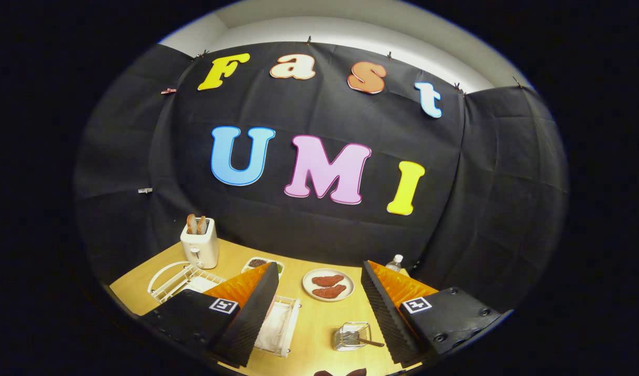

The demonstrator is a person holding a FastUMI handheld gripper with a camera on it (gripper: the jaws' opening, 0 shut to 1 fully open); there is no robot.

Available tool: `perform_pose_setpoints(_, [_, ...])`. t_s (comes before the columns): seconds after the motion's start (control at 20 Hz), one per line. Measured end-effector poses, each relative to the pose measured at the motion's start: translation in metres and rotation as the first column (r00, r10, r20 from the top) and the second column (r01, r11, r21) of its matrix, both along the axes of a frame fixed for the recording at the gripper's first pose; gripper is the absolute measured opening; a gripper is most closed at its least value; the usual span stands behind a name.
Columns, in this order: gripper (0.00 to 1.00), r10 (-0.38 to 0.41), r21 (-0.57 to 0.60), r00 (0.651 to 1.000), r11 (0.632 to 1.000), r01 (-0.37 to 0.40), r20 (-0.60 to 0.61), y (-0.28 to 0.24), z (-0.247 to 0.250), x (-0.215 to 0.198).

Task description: Take the plate from the dish rack, then take the spoon from the basket and place it into the plate.

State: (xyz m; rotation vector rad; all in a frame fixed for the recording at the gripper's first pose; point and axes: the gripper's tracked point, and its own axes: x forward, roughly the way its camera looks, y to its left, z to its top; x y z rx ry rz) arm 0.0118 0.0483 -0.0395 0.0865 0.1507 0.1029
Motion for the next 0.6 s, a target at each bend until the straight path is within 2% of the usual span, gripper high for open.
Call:
perform_pose_setpoints(0.15, [0.98,0.027,0.068,0.995,0.998,-0.02,-0.097,0.02,-0.02,0.009])
perform_pose_setpoints(0.35, [0.98,0.046,0.125,0.971,0.992,-0.017,-0.234,0.049,-0.054,0.026])
perform_pose_setpoints(0.6, [0.98,0.043,0.151,0.904,0.988,0.024,-0.426,0.088,-0.113,0.05])
